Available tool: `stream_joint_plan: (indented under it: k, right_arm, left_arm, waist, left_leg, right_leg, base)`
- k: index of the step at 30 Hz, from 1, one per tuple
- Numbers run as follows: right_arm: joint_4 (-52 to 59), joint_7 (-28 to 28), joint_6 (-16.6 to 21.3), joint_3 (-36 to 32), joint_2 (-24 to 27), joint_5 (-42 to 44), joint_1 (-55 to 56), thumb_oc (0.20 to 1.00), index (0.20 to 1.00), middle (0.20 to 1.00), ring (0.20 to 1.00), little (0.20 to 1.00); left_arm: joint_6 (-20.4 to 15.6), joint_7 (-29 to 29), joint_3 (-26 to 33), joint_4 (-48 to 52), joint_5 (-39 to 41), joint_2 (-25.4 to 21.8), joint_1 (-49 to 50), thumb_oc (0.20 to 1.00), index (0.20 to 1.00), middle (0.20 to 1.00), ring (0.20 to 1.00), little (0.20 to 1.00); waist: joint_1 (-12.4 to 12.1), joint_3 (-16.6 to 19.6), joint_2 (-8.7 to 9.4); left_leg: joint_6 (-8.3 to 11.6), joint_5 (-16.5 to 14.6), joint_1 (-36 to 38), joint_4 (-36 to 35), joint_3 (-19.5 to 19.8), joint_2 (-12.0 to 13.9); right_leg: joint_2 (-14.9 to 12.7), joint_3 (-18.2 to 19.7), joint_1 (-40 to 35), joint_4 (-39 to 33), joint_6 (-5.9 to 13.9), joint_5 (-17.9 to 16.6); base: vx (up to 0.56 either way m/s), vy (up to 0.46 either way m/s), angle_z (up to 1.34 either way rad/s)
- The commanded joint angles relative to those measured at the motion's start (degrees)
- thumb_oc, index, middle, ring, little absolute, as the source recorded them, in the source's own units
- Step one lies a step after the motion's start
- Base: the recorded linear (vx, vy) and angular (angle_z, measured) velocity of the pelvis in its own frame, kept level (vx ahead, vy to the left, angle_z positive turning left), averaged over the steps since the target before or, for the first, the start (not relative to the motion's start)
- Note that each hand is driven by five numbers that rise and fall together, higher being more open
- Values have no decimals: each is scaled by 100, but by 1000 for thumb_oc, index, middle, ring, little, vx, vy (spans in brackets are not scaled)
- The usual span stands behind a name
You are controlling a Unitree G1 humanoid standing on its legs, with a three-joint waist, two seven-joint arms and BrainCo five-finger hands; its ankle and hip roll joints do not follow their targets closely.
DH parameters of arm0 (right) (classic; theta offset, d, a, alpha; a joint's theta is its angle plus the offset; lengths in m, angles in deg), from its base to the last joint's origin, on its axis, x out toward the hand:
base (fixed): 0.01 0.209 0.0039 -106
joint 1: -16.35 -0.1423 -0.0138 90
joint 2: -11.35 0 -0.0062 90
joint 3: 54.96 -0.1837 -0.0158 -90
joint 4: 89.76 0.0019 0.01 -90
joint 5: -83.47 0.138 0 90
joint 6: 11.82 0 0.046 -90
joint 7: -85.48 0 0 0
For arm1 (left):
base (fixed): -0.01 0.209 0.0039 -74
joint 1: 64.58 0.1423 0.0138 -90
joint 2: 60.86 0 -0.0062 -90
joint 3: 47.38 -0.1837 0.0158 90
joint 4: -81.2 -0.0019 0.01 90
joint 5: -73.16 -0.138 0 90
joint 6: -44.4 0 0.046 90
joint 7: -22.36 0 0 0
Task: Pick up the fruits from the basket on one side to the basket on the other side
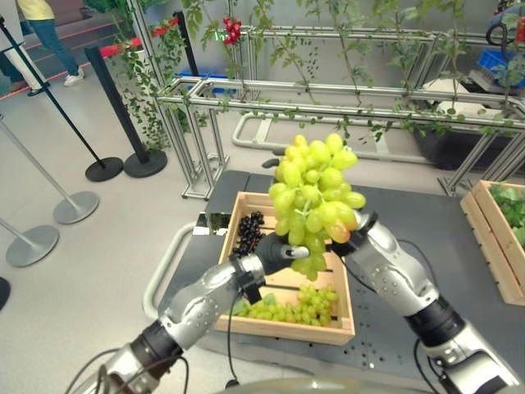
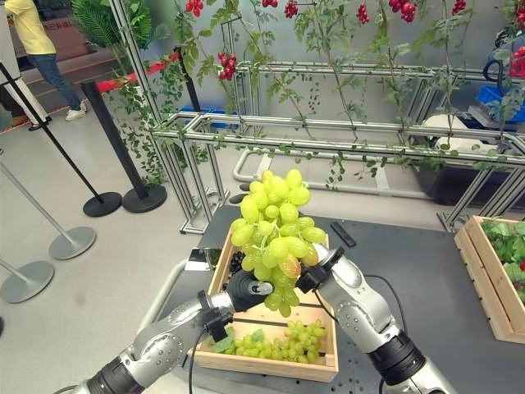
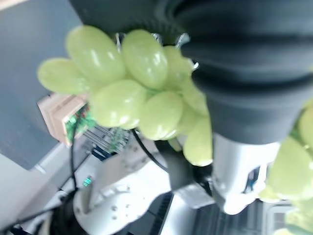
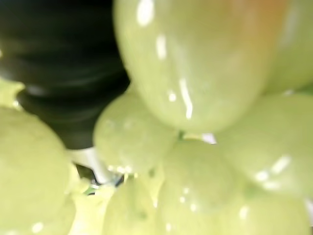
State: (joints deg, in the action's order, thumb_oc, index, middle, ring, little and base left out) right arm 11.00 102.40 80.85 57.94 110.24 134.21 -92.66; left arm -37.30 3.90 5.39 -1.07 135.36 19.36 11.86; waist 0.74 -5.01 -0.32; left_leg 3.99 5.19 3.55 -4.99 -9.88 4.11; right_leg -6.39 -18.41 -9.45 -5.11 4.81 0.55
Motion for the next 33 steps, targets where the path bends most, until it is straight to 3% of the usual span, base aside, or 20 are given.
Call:
stream_joint_plan:
  k: [1, 21, 33]
  right_arm:
    - [321, 35, 505, -229, -308, 83, -658, 200, 200, 200, 200, 200]
    - [282, 48, 568, -338, -358, -4, -553, 200, 200, 200, 200, 200]
    - [327, 156, 539, -610, -156, -22, -391, 200, 200, 200, 200, 200]
  left_arm:
    - [-93, -31, -118, 257, 485, 135, -182, 1000, 1000, 1000, 1000, 1000]
    - [-226, 87, 39, 244, 534, 298, -156, 1000, 1000, 1000, 1000, 1000]
    - [-296, -18, 457, 266, 331, 59, 37, 1000, 1000, 1000, 1000, 1000]
  waist:
    - [79, 157, 219]
    - [102, 175, 230]
    - [116, 217, 212]
  left_leg:
    - [-131, -402, 40, 170, 107, -16]
    - [-139, -402, 38, 154, 124, -10]
    - [-134, -408, 61, 150, 110, -3]
  right_leg:
    - [-483, -178, 317, 327, 518, -184]
    - [-456, -169, 337, 328, 500, -166]
    - [-441, -155, 326, 310, 499, -171]
  base:
    - [0, 0, 0]
    - [0, 0, 0]
    - [0, 0, 0]
